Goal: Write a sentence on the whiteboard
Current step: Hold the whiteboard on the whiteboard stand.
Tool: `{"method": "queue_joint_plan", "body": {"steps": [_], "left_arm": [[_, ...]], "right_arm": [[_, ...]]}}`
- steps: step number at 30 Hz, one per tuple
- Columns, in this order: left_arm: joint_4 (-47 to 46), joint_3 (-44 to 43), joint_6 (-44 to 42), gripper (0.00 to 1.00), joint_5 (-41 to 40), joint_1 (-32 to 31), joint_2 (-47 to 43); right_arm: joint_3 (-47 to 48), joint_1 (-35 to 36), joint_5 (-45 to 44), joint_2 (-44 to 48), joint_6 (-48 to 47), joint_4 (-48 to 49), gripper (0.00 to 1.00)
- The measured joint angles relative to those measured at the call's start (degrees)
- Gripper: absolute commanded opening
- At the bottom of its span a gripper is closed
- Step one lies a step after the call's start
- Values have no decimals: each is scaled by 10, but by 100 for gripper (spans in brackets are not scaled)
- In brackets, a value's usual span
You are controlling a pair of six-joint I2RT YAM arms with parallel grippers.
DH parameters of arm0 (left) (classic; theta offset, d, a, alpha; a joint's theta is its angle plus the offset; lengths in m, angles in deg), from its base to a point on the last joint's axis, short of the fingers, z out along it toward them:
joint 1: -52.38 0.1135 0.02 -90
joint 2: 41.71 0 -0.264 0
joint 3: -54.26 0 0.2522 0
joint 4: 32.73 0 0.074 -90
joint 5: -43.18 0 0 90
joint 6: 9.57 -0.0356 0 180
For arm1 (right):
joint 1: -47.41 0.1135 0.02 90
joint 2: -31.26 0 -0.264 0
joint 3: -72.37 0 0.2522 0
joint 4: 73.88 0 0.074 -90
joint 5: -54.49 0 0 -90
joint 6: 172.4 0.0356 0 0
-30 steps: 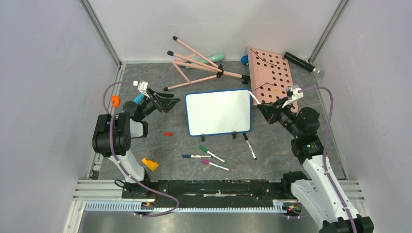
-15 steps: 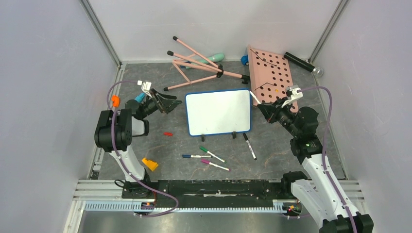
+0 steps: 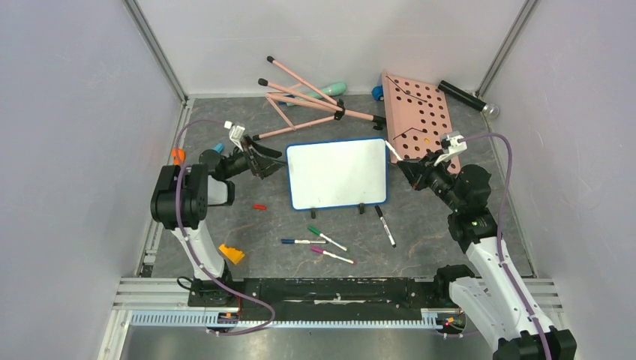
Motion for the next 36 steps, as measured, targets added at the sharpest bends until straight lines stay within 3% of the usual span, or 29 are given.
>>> {"method": "queue_joint_plan", "body": {"steps": [10, 16, 19, 22, 27, 28, 32, 36], "left_arm": [[0, -25, 0, 97, 37, -19, 31], [0, -30, 0, 87, 48, -49, 37], [0, -49, 0, 89, 58, -62, 59], [1, -50, -4, 99, 61, -64, 70], [0, -47, -13, 100, 61, -64, 70], [0, -47, -13, 95, 61, -65, 70], [1, -47, -13, 47, 63, -68, 70], [0, -47, -21, 31, 64, -72, 70]], "right_arm": [[0, 30, -34, 2, -31, -19, 0], [0, 35, -45, 2, -38, -31, 0], [0, 37, -47, 2, -41, -31, 0], [0, 39, -47, 2, -41, -31, 0], [0, 41, -47, 2, -41, -31, 0], [0, 41, -47, 2, -41, -30, 0], [0, 43, -47, 2, -41, -30, 0], [0, 45, -47, 2, -44, -31, 0]]}}
